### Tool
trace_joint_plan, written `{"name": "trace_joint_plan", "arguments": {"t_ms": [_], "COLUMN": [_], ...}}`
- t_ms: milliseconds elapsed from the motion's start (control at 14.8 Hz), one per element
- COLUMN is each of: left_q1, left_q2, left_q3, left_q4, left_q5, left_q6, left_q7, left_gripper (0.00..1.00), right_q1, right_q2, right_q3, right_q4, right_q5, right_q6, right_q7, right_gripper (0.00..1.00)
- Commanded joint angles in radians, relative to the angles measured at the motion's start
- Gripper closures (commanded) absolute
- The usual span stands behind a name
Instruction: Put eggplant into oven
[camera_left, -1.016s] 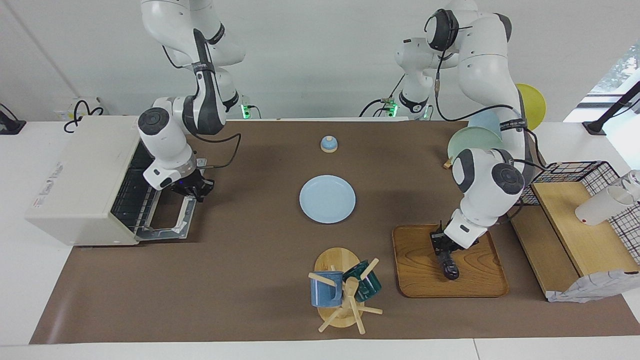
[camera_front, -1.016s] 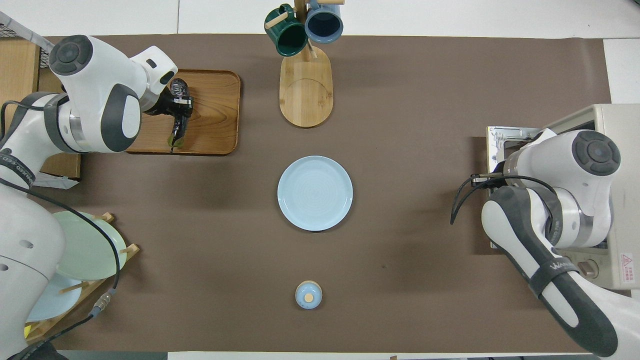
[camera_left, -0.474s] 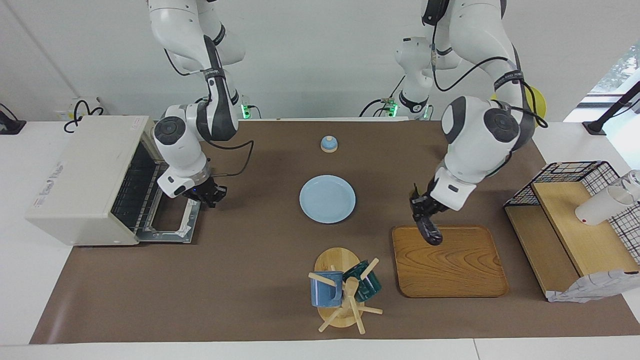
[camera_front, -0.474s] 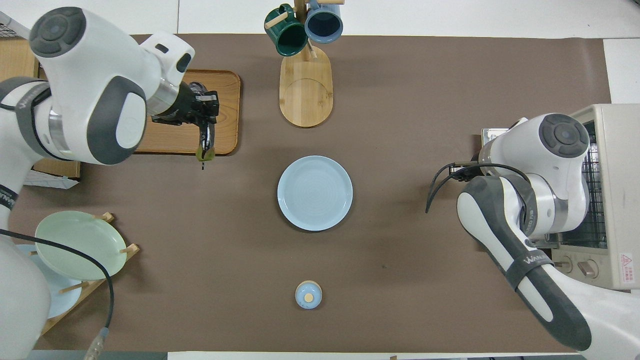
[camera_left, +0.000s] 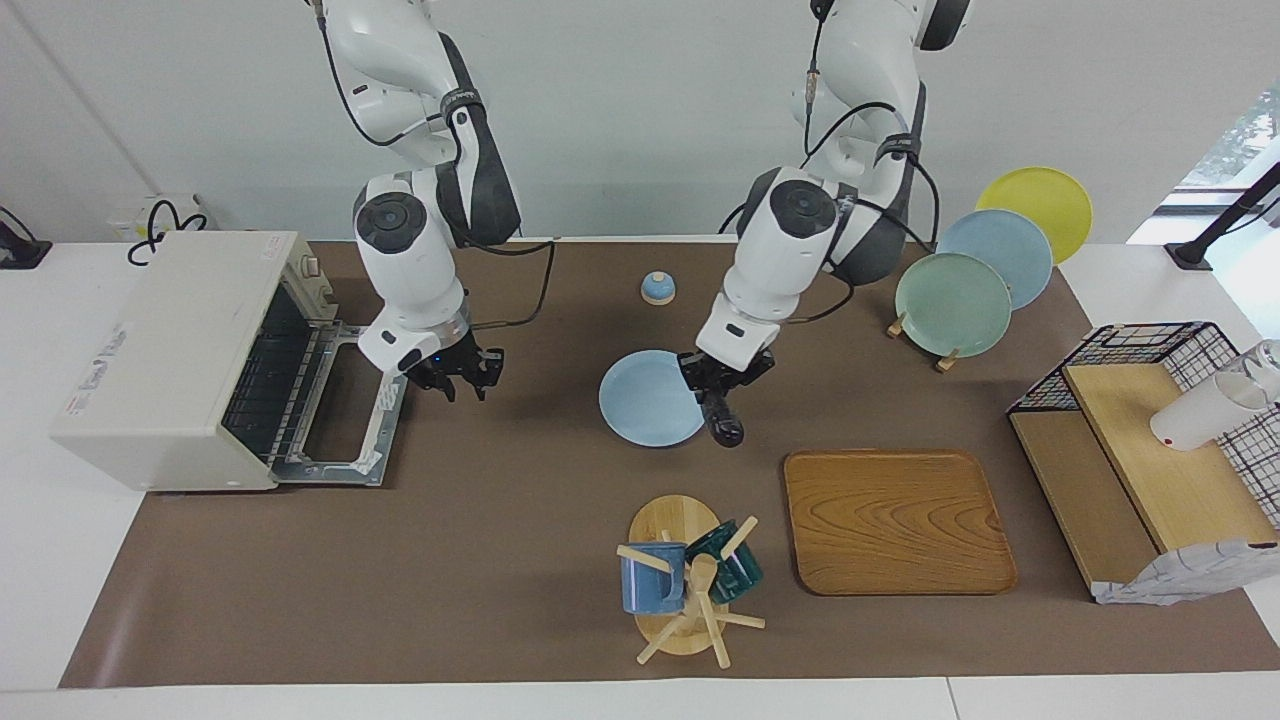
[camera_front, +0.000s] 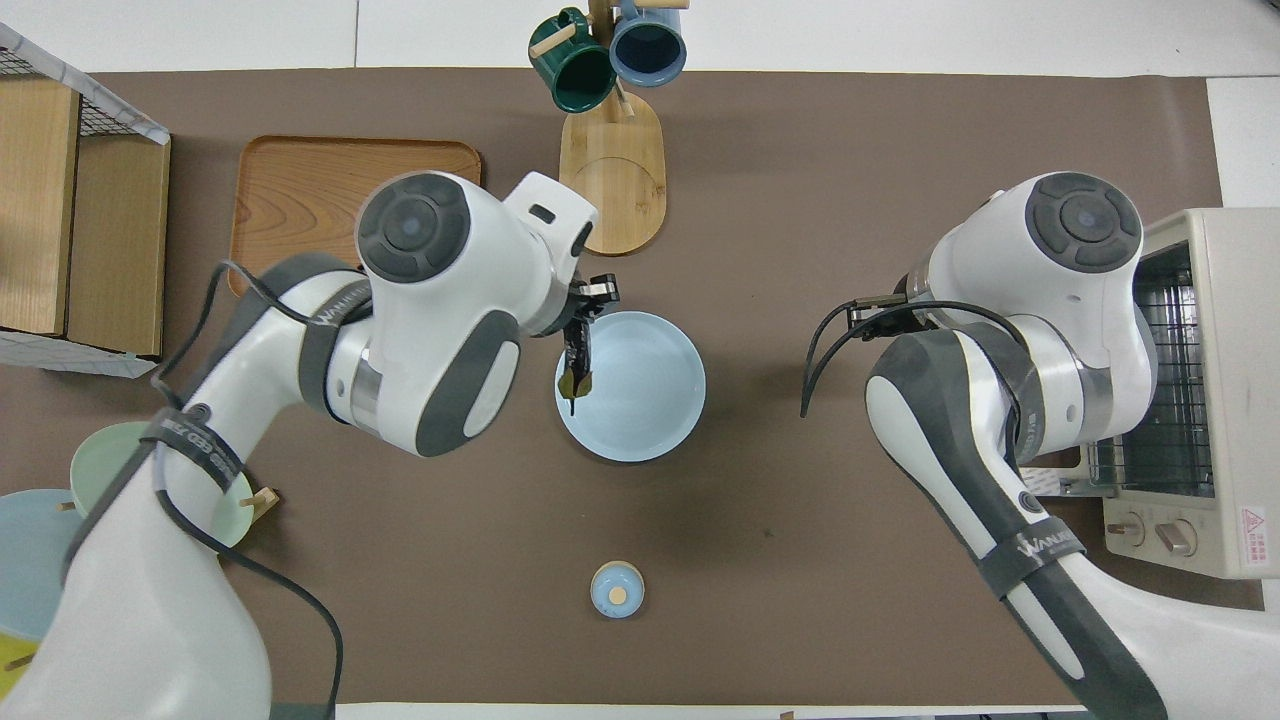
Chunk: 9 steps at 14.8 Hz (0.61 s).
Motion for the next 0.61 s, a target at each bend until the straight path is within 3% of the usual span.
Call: {"name": "trace_joint_plan", "arguments": {"t_ms": [0,271,339,406,474,542], "left_q1": [-0.088,-0.104,-0.102,-0.097,-0.090,-0.085], "left_q2": [-0.015,0.019,0.019,0.019,0.016,0.002], "left_q3": [0.020,0.020,0.020,0.022,0.023,0.026], "left_q4": [-0.105,-0.119,-0.119,-0.116,-0.113,-0.111], "left_q5": [-0.022,-0.022,-0.021,-0.021,-0.016,-0.016], "left_q6": [0.119,0.150,0.145,0.144,0.133,0.124], "left_q7": [-0.061,-0.052,-0.050,-0.052,-0.049,-0.035], "left_gripper": [1.00,1.00,0.92,0.43,0.00,0.00], "right_q1": [-0.004,-0.004,-0.004,-0.004,-0.002,-0.002], "right_q2": [0.007,0.007,0.007,0.007,0.007,0.007], "right_q3": [-0.002,-0.002,-0.002,-0.002,-0.002,-0.002], "right_q4": [0.008,0.007,0.005,0.005,0.005,0.005], "right_q5": [0.011,0.011,0.011,0.011,0.011,0.011], "right_q6": [-0.011,-0.009,-0.008,-0.009,-0.009,-0.009], "right_q7": [0.000,0.004,0.010,0.010,0.010,0.010], "right_gripper": [0.55,0.53,0.53,0.52,0.51,0.50]}}
